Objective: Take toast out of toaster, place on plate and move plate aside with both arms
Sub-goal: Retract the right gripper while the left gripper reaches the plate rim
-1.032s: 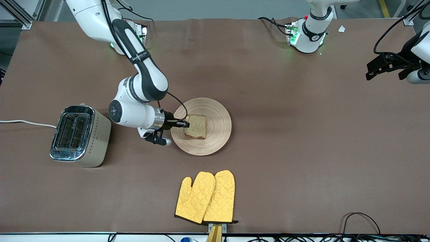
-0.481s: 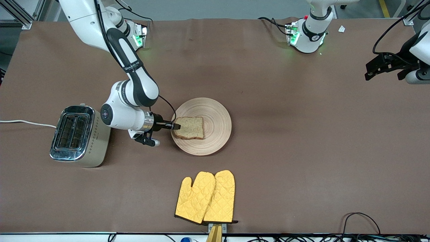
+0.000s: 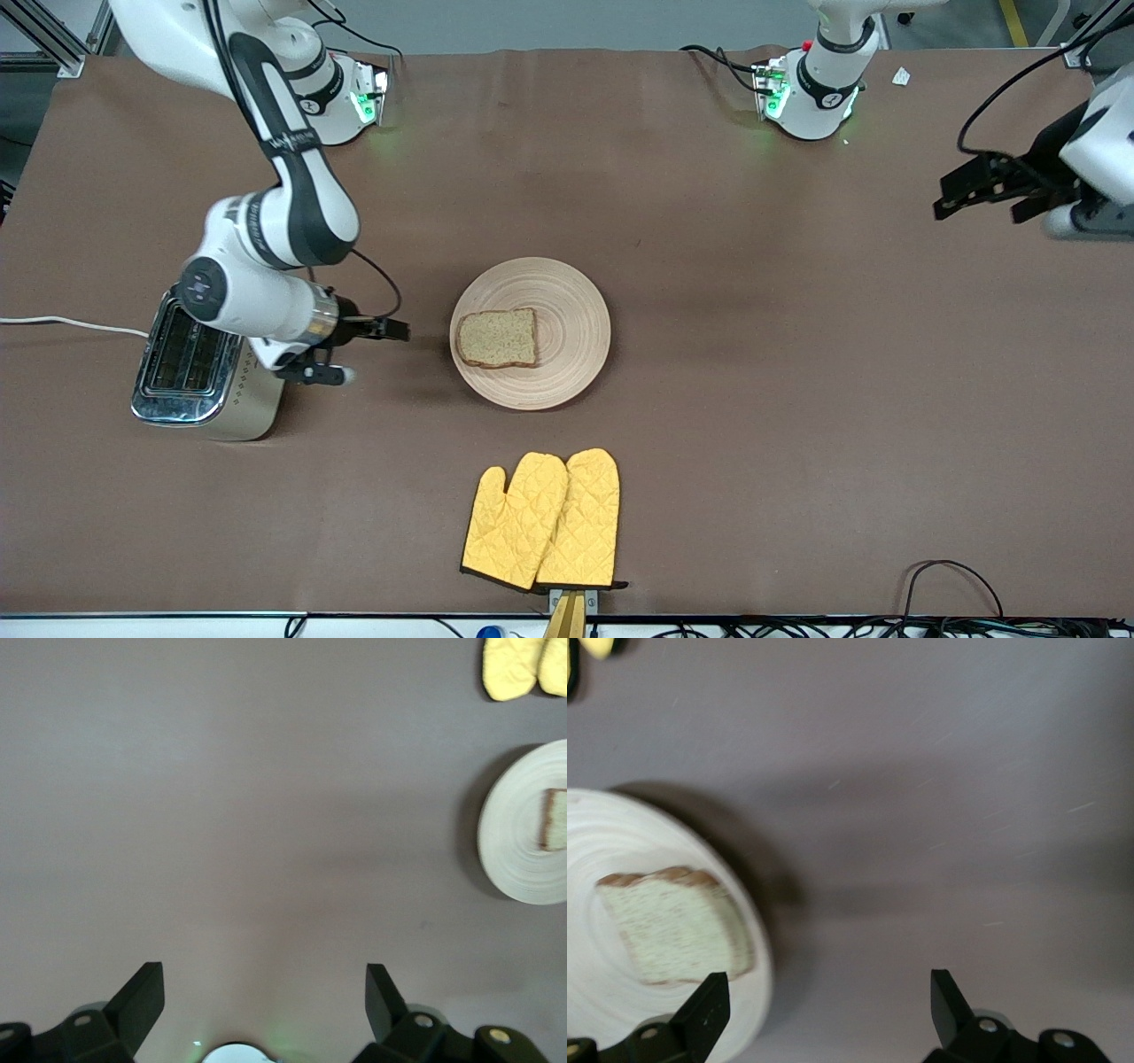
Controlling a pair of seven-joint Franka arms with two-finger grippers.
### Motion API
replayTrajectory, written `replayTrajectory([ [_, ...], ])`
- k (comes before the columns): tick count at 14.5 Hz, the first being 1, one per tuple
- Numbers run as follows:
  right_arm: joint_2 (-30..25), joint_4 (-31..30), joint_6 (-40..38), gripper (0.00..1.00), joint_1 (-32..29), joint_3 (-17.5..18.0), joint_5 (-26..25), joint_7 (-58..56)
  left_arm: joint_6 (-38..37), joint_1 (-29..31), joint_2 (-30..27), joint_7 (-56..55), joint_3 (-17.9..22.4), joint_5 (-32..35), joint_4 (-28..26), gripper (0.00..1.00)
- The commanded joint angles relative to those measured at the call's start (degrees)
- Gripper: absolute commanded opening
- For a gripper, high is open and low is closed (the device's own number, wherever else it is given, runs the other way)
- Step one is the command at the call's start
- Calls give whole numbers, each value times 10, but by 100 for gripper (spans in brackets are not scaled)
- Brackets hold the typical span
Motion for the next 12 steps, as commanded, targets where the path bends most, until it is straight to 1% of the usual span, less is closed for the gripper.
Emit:
replayTrajectory([
  [1,-41,33,-53,100,-2,-22,-77,2,36,2,66,8,-3,-52,8,100],
  [2,-49,48,-66,100,-7,-30,-100,1,50,-1,88,17,-3,-71,6,100],
  [4,-78,64,-70,100,-11,-42,-155,1,102,-2,128,63,-3,-153,-19,100],
  [5,-95,64,-70,100,-18,-53,-165,-1,137,-5,141,90,-5,-192,-39,100],
  [7,-131,65,-80,100,-32,-75,-170,-22,194,-24,164,114,-22,-209,-66,100],
  [9,-149,89,-105,100,-49,-98,-171,-77,236,-31,204,142,-49,-213,-69,97],
  [10,-153,108,-145,100,-57,-110,-171,-96,249,-28,226,153,-64,-224,-70,95],
  [12,-160,135,-192,100,-58,-123,-174,-98,276,-31,267,202,-75,-280,-74,88],
])
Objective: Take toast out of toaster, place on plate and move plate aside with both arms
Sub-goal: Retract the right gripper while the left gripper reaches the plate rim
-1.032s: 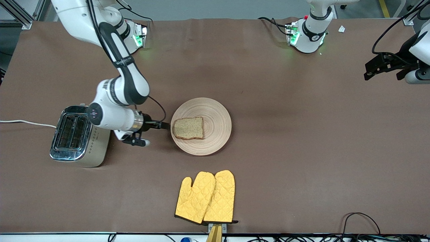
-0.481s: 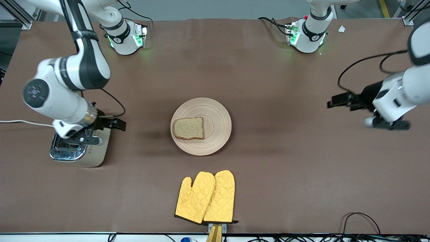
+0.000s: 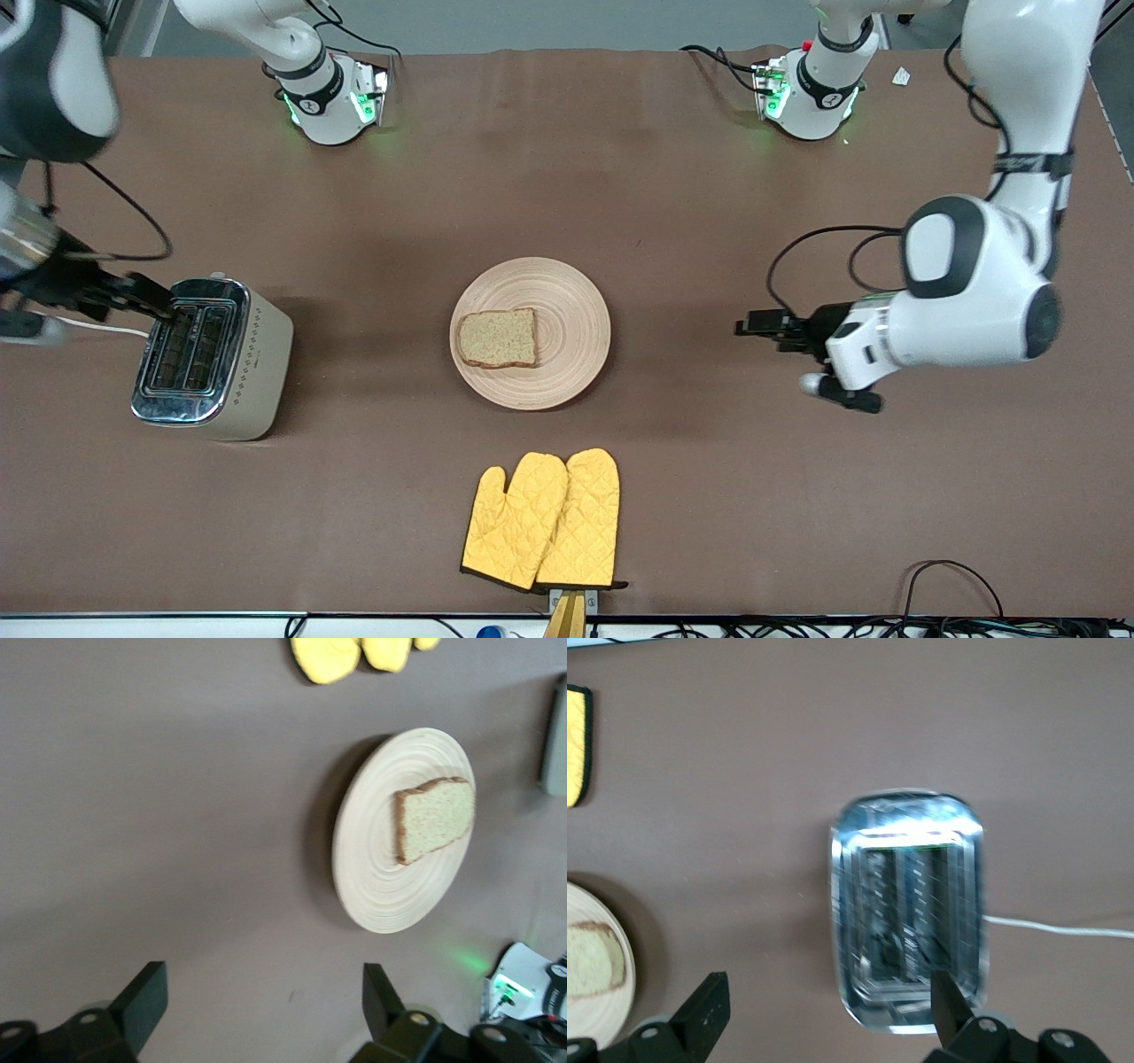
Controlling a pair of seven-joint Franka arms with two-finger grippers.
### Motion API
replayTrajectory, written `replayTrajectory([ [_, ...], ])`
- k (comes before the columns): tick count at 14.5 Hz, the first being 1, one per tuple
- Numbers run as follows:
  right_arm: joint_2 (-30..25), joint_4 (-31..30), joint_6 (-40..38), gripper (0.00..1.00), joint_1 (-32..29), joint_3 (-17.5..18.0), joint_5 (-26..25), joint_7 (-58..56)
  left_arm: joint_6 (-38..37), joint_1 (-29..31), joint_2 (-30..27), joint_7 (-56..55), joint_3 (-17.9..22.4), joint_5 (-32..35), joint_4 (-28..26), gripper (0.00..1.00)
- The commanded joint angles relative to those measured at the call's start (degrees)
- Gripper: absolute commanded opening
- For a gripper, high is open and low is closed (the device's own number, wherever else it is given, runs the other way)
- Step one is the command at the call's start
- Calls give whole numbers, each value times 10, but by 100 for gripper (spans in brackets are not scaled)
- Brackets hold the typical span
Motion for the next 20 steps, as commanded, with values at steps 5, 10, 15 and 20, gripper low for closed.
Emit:
replayTrajectory([
  [5,-62,21,-78,100,3,2,-47,0,99,-2,113,166,-37,-199,-30,74],
  [10,-61,17,-83,100,13,15,-49,0,154,-36,146,223,-48,-303,-61,62],
  [15,-60,17,-86,100,13,16,-55,0,202,-78,173,254,-48,-380,-67,54],
  [20,-61,16,-94,100,10,15,-56,2,216,-87,200,268,-48,-388,-68,47],
])
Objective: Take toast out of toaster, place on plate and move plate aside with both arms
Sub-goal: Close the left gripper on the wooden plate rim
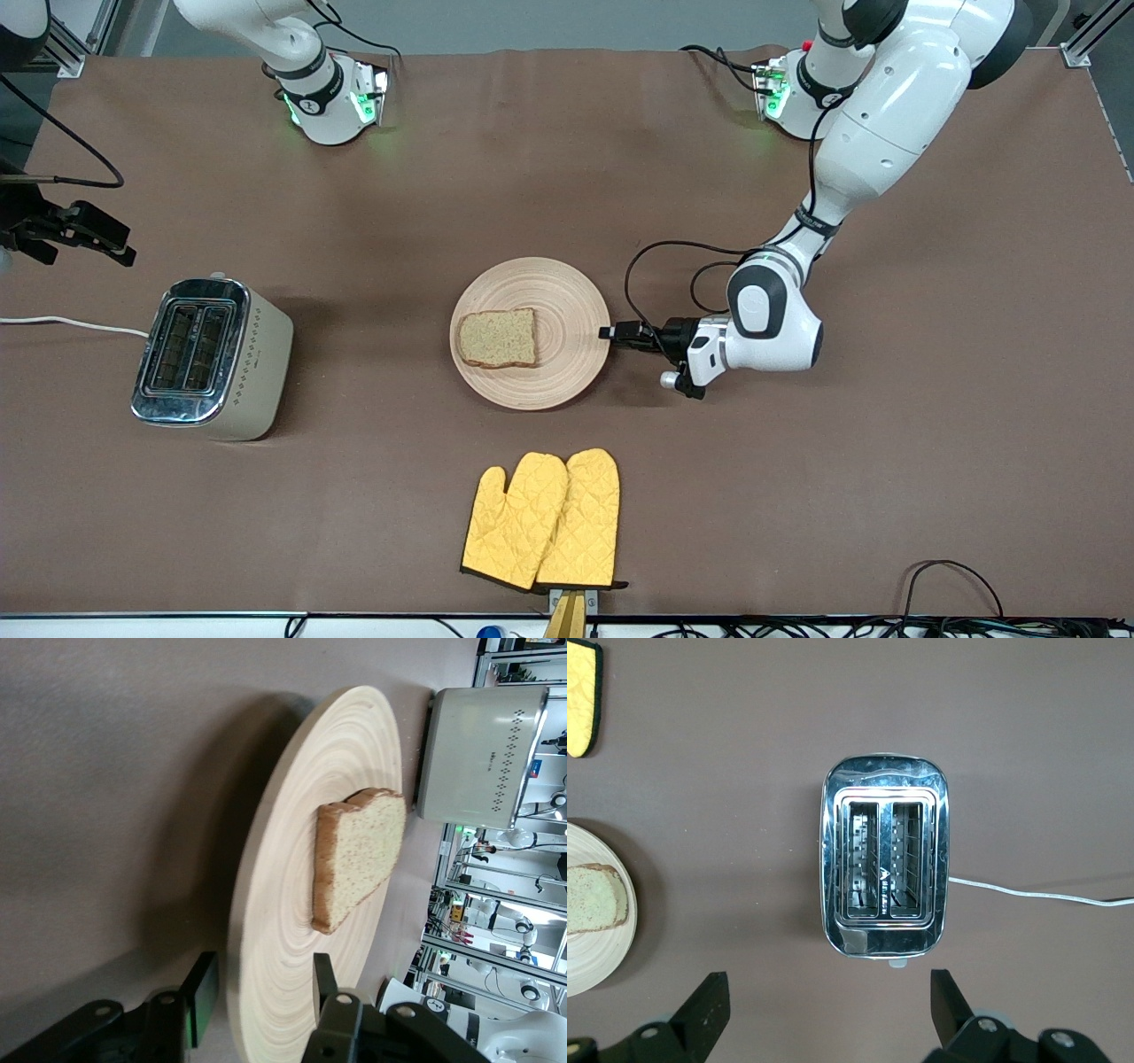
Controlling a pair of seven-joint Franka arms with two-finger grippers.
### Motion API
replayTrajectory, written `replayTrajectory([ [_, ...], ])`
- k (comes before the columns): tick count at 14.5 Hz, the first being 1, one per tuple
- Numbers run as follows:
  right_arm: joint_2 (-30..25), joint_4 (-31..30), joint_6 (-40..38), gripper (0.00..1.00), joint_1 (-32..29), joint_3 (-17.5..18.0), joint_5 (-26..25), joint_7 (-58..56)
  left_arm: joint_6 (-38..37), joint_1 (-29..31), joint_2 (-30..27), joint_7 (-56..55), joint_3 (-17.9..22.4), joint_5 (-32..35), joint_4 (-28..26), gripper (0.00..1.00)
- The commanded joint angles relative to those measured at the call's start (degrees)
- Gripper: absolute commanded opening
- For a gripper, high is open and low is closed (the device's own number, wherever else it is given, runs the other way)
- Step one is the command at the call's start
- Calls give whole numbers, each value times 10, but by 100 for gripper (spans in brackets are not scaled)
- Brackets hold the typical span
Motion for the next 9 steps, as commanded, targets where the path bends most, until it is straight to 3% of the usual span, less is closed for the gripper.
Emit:
replayTrajectory([
  [1,-11,-11,-6,100,-1,1,-12,8,23,-8,8,18,-2,-21,-2,45],
  [2,-11,-11,-12,100,0,1,-12,8,25,-14,12,25,-2,-32,-2,41],
  [5,-12,-8,-12,100,-1,1,-13,8,25,-15,13,34,-2,-43,-2,17],
  [9,-11,-8,-11,100,1,3,-12,8,26,-7,2,36,-2,-42,-3,2],
])
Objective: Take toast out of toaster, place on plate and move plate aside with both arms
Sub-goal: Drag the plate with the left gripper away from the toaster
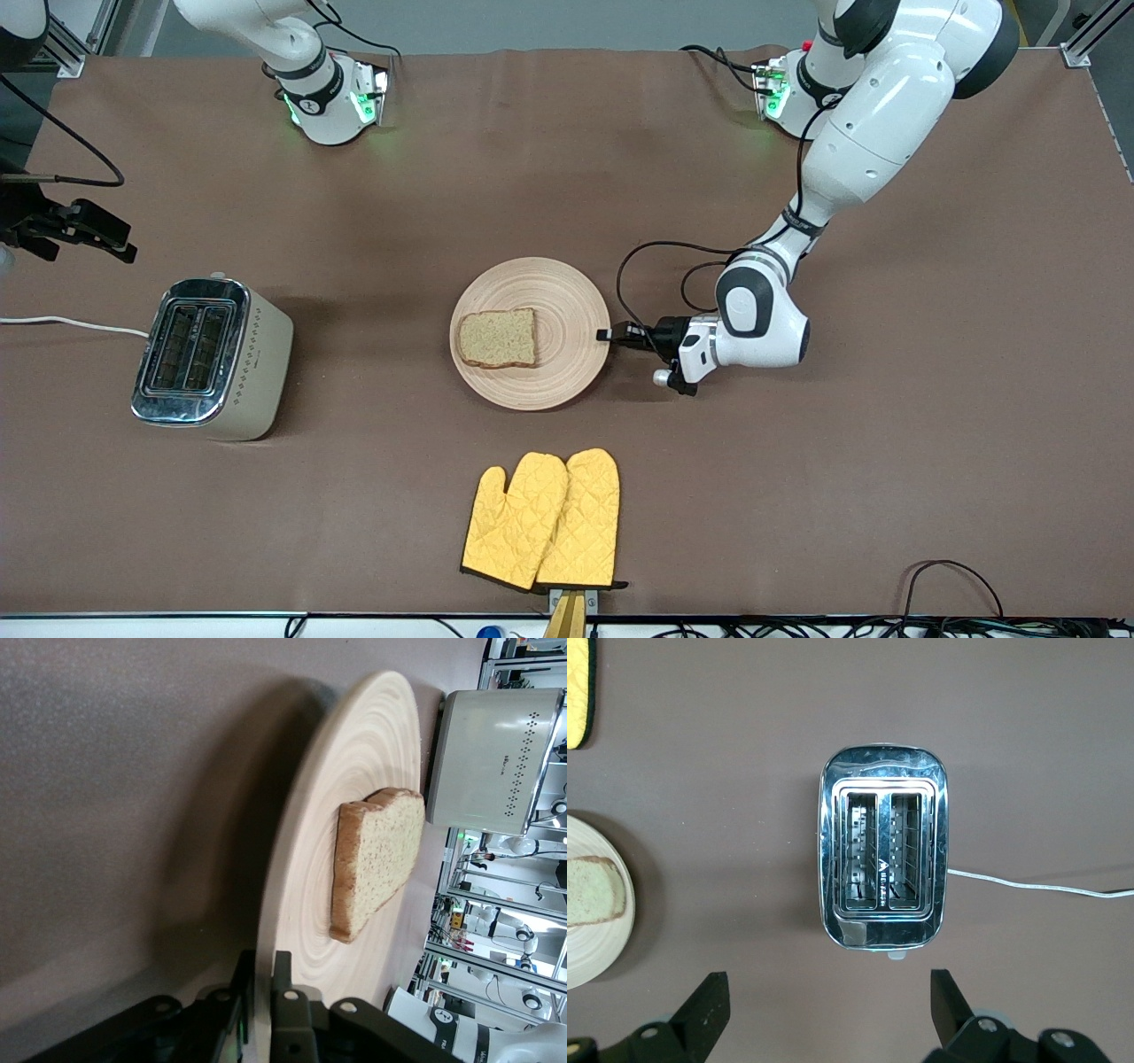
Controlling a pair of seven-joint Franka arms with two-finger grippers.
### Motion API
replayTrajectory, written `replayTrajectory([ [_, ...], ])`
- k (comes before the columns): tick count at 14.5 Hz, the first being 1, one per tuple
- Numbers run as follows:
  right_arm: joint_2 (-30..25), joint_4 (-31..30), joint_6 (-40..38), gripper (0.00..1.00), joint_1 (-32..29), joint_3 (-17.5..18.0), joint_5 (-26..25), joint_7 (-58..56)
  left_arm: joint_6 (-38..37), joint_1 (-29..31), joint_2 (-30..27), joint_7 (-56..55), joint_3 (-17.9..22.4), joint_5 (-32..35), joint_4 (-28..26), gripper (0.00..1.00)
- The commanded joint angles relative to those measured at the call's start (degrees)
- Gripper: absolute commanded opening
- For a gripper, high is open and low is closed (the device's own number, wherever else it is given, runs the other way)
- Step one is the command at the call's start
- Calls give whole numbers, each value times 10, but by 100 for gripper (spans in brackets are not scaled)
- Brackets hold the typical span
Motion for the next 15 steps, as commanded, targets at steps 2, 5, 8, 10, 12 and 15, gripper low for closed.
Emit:
replayTrajectory([
  [2,-12,-8,-2,100,4,6,-13,9,6,13,-47,0,-1,-12,-16,0],
  [5,-12,-9,-2,100,3,16,-12,9,-1,38,-118,-47,-1,-12,-35,0],
  [8,-12,-8,-2,100,4,16,-13,9,-9,73,-181,-133,1,-4,-43,0],
  [10,-12,-9,-3,100,4,16,-13,9,-10,102,-202,-151,4,3,-46,0],
  [12,-11,-8,-2,100,4,16,-12,9,-12,155,-207,-156,3,19,-45,0],
  [15,-12,-8,-3,100,8,16,-13,9,-51,238,-211,-157,2,80,-42,0],
])
